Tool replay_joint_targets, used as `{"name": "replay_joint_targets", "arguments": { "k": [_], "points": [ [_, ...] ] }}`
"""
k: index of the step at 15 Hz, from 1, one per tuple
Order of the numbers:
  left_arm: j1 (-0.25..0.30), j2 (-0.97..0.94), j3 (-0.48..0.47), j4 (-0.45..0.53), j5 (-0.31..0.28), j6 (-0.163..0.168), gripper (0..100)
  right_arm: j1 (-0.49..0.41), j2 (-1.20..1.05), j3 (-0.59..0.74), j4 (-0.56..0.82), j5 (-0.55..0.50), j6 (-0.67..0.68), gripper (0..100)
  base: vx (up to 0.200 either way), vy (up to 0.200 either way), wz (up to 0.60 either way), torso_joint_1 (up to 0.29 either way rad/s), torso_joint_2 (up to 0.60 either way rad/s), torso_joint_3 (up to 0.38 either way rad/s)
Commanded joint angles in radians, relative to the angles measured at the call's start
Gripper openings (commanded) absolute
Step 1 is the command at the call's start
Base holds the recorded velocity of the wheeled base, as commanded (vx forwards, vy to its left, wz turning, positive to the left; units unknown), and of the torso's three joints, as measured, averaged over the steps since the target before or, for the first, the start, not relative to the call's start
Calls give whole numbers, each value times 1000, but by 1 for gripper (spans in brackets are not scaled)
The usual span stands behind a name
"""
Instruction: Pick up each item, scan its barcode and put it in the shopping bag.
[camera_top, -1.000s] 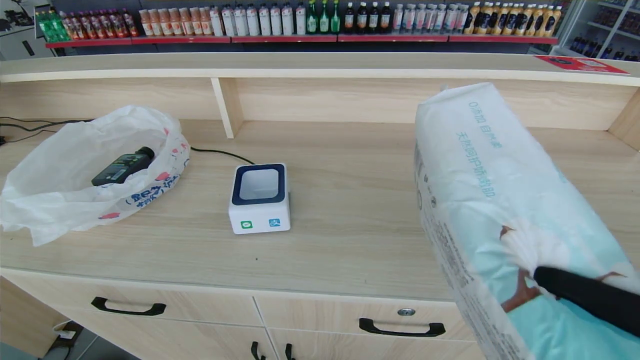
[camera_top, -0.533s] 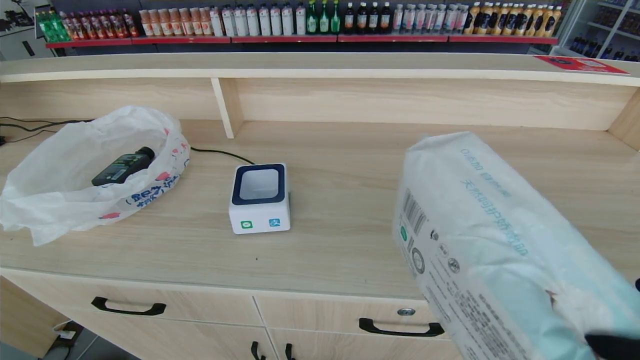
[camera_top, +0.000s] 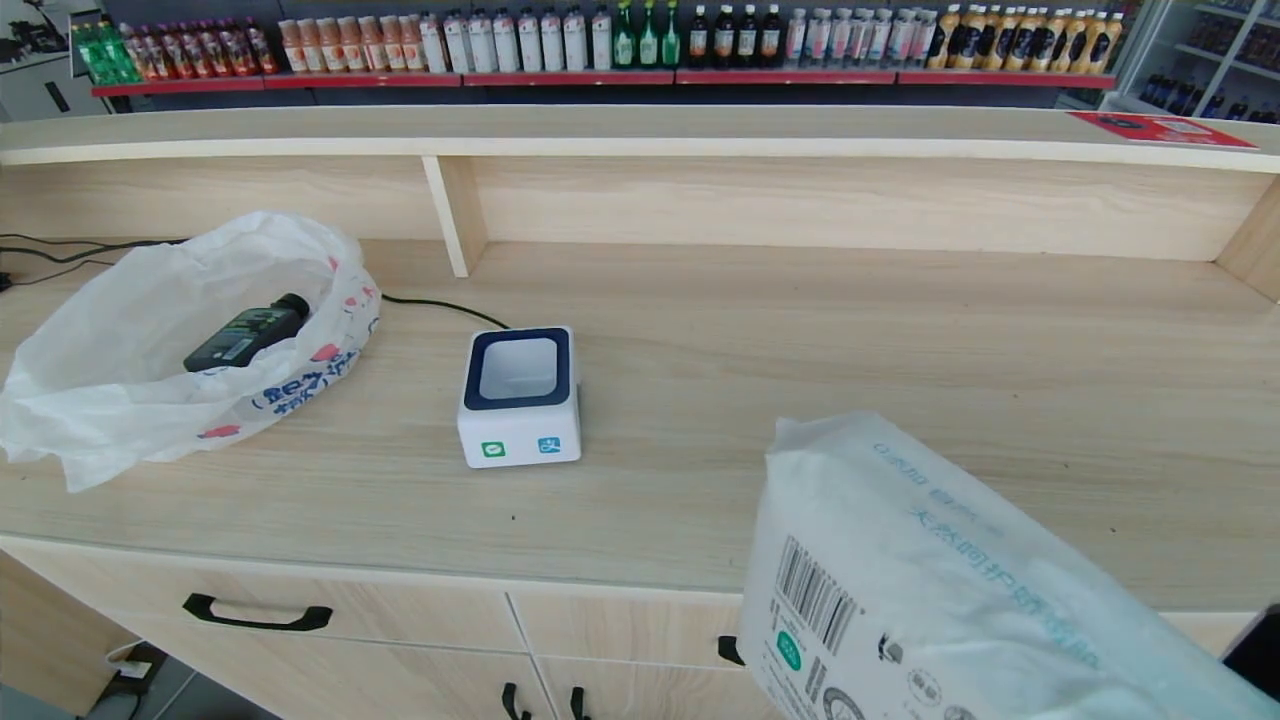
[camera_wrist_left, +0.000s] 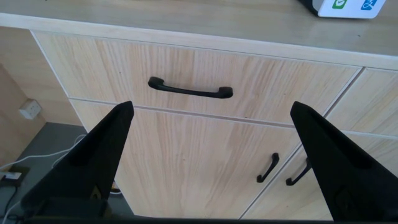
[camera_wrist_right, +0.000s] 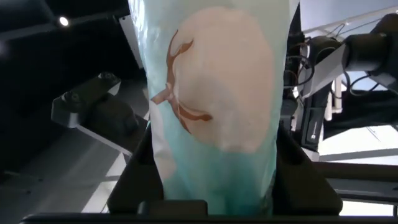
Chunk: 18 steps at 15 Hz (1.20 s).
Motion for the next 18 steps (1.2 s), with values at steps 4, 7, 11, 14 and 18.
{"name": "replay_joint_targets", "arguments": {
  "k": [4, 7, 11, 14, 18],
  "points": [
    [0, 0, 0, 0, 0, 0, 100, -161, 43, -38, -2, 192, 193, 0, 0, 0, 0, 0, 0, 0],
    [0, 0, 0, 0, 0, 0, 100, -190, 120, -80, -4, 206, 285, 0, 0, 0, 0, 0, 0, 0],
    [0, 0, 0, 0, 0, 0, 100, -220, 77, -58, -4, 341, 397, 0, 0, 0, 0, 0, 0, 0],
    [0, 0, 0, 0, 0, 0, 100, -286, 112, -54, -5, 376, 464, 0, 0, 0, 0, 0, 0, 0],
    [0, 0, 0, 0, 0, 0, 100, -412, 116, -46, -107, 546, 592, 0, 0, 0, 0, 0, 0, 0]
  ]
}}
